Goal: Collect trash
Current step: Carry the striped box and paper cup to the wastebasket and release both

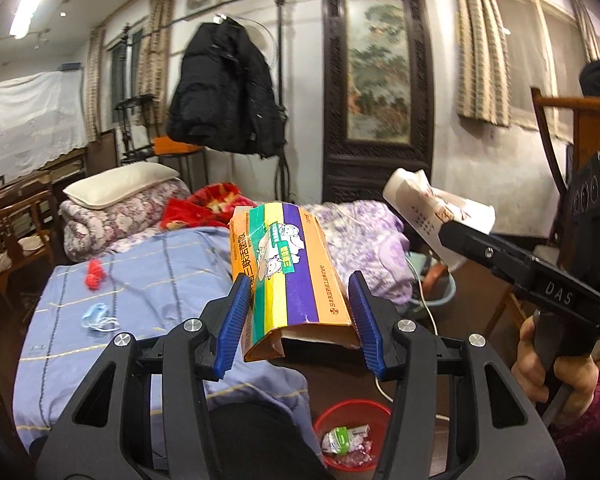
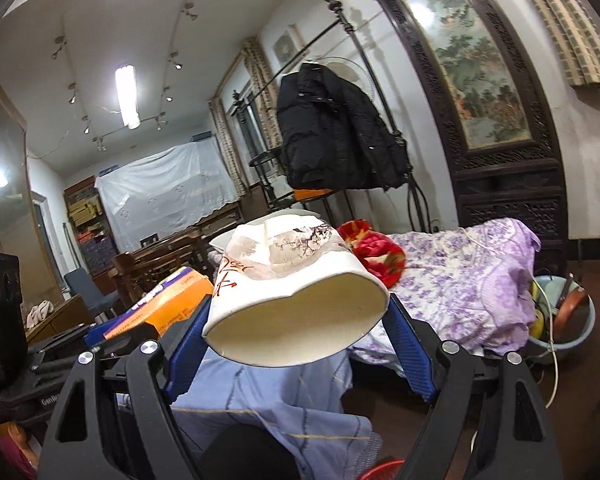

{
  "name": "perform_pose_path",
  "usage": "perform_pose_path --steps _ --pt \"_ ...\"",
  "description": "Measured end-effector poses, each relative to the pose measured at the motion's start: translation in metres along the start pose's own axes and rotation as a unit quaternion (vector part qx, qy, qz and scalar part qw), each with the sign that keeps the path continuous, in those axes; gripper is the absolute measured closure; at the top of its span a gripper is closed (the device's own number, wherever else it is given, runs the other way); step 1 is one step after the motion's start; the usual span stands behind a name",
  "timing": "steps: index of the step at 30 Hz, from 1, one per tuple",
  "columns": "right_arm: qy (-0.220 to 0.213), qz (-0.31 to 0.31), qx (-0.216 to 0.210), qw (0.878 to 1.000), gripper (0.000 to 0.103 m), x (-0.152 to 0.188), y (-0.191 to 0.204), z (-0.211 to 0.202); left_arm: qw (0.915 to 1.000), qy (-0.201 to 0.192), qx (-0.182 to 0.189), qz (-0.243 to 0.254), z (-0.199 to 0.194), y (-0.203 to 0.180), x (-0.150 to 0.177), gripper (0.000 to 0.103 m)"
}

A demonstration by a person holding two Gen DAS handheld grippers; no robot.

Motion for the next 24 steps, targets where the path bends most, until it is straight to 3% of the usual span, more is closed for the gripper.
perform_pose_path --steps 7,14,20,24 --pt "0.016 0.044 0.023 0.999 0.021 0.019 -0.057 0.003 0.9979 0.053 0.025 0.025 0.048 -0.036 0.024 0.053" --pt "0.037 0.089 0.043 0.994 0.021 0.046 -0.105 0.01 0.9894 0.127 0.056 0.044 0.103 -0.066 0.067 0.053" --pt "0.072 0.124 0.063 0.988 0.021 0.083 -0.145 0.025 0.9738 0.202 0.083 0.063 0.151 -0.084 0.12 0.052" --pt "0.1 0.148 0.073 0.981 0.021 0.112 -0.166 0.039 0.957 0.261 0.092 0.087 0.177 -0.096 0.163 0.047"
Point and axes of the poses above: each gripper's, at about its wrist camera, not at the fingertips, and z roughly the way its jaws point, y to its left, x to its underside, the point moved 10 cm from there along z, roughly the way its jaws point, and after that the axes turned 7 degrees about y, right-handed, at the moved point
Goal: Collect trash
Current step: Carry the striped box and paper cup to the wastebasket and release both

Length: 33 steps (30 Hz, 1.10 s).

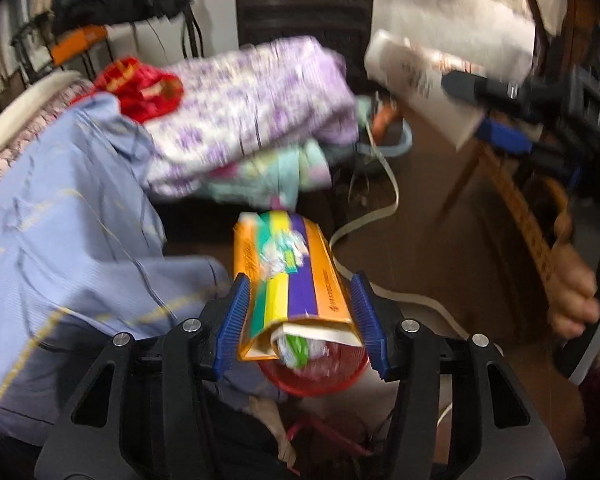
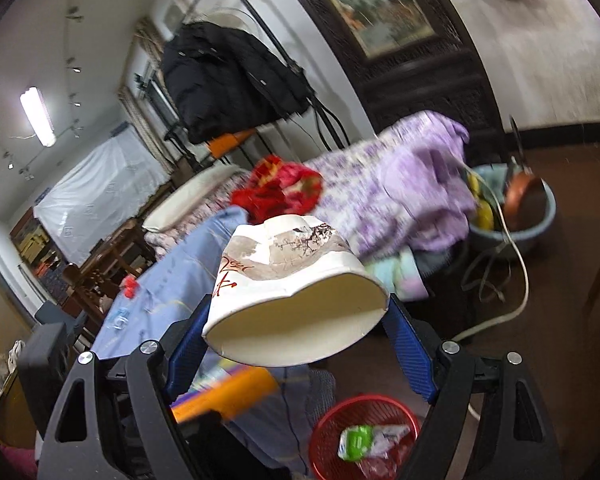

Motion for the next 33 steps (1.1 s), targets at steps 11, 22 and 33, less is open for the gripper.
perform_pose_path --steps 11,22,33 --pt "0.023 0.011 0.004 1.0 0.021 0.018 -0.014 0.017 0.9969 -0.028 -0.065 -0.035 -0.016 0.046 0.004 0.021" --pt "0.087 -0.062 0.008 0.994 0.021 0.054 0.028 0.041 0.9834 -0.083 -0.135 -0.089 -0.081 0.103 0.019 0.009" --pt "0.272 -0.114 0.068 0.953 0.012 0.167 0.009 0.121 0.9724 -0.079 -0.158 -0.152 -0.1 0.152 0.053 0.009"
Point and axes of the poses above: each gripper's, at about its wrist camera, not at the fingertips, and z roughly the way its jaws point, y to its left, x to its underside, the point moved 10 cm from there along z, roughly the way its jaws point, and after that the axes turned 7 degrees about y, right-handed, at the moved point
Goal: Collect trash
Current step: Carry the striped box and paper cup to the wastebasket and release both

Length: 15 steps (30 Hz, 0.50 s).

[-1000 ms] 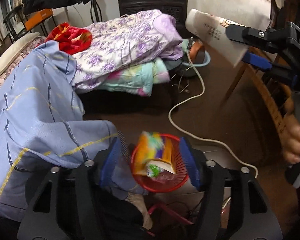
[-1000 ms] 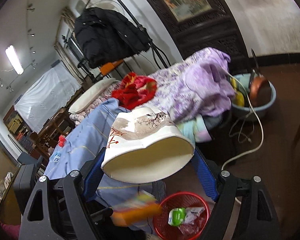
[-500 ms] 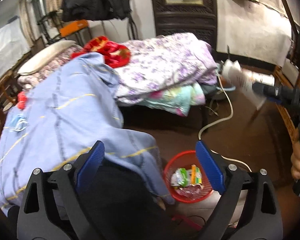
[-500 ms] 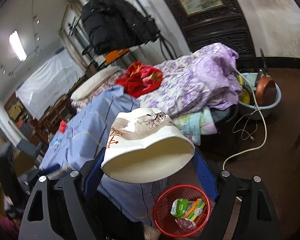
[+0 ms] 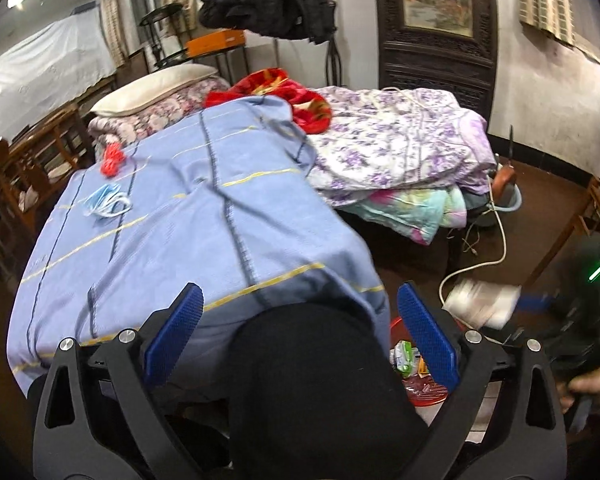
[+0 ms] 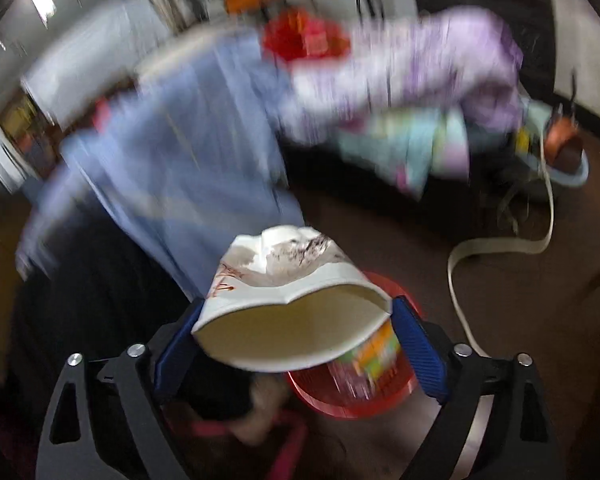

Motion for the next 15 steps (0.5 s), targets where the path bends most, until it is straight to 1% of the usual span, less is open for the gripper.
perform_pose_path --steps 2,4,6,7,9,12,15 --pt "0.046 0.01 0.016 0.999 0.013 0.015 -0.008 0.022 1.0 0.004 -0.002 -0.008 0.001 0.006 0.0 0.009" --pt "0.036 0.03 0.011 0.999 0.013 0.014 -0.015 0.018 0.9999 0.003 -0.005 -0.013 0.001 0.01 -0.001 0.009" --pt "0.002 0.045 -0.008 0.999 0.013 0.0 -0.018 -0.004 0.9998 0.001 -0.006 -0.017 -0.001 0.013 -0.003 0.009" --pt "-0.027 0.05 -0.013 0.998 0.013 -0.015 -0.019 -0.026 0.9998 -0.001 -0.006 -0.02 -0.002 0.014 -0.004 0.009" --pt "-0.064 0.052 -0.016 0.996 0.013 -0.029 -0.02 -0.051 0.9997 -0.002 -0.003 -0.024 -0.002 0.013 -0.006 0.009" --pt "-0.129 0.044 -0.027 0.99 0.013 -0.051 -0.009 -0.102 0.9996 -0.005 -0.002 -0.029 -0.004 0.015 -0.008 0.009" --pt "-0.158 0.035 -0.036 0.986 0.013 -0.062 -0.002 -0.128 0.9993 -0.015 -0.003 -0.033 -0.012 0.019 -0.011 0.009"
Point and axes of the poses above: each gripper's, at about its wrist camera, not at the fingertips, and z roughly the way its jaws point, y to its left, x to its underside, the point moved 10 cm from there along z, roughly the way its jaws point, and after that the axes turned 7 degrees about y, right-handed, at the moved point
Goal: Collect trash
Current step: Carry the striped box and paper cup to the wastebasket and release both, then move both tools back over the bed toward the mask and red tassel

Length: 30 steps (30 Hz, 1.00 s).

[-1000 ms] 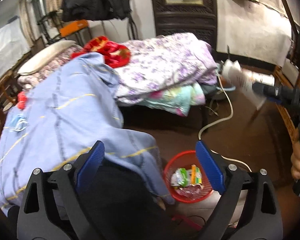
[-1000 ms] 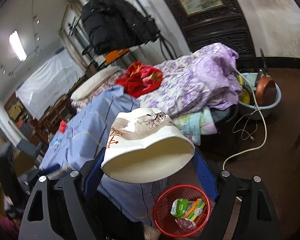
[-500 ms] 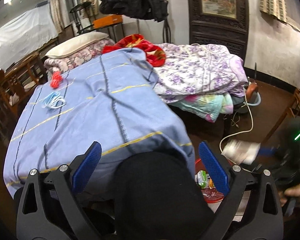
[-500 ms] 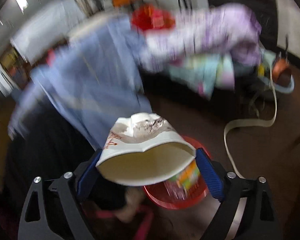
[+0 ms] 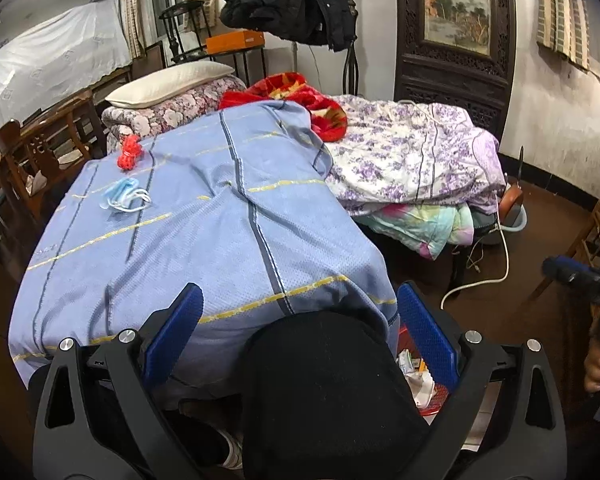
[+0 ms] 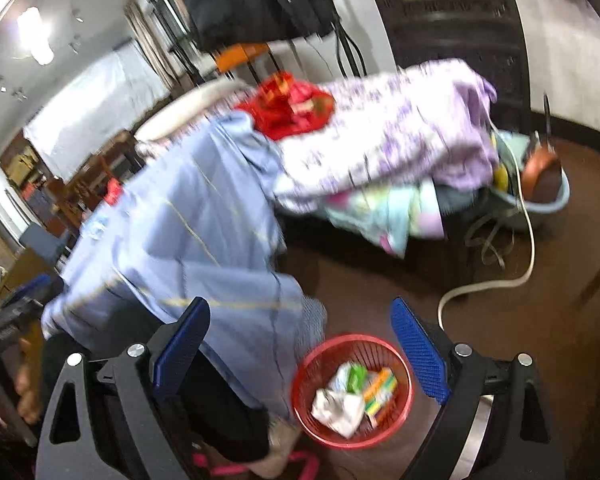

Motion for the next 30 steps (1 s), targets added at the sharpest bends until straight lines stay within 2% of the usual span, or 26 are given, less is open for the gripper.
perform_pose_path --steps 5,9,18,26,30 --pt "-0.032 -0.014 -0.032 0.999 0.013 -0.025 0.033 -0.031 0.9995 -0.028 -0.004 -0.015 -0.023 0.015 -0.007 0.009" --pt "-0.051 -0.038 -0.043 0.997 0.013 -0.038 0.066 -0.046 0.9983 -0.047 -0.01 -0.035 -0.042 0.035 -0.007 0.008" --pt "-0.075 -0.092 -0.084 0.989 0.013 -0.052 0.155 -0.07 0.9912 -0.066 -0.039 -0.108 -0.073 0.119 0.016 0.007" --pt "-0.048 -0.13 -0.108 0.984 0.012 -0.044 0.231 -0.049 0.9742 -0.053 -0.069 -0.209 -0.065 0.22 0.049 0.007" --pt "-0.022 -0.139 -0.104 0.985 0.012 -0.041 0.255 -0.024 0.9668 -0.04 -0.062 -0.244 -0.048 0.253 0.051 0.007"
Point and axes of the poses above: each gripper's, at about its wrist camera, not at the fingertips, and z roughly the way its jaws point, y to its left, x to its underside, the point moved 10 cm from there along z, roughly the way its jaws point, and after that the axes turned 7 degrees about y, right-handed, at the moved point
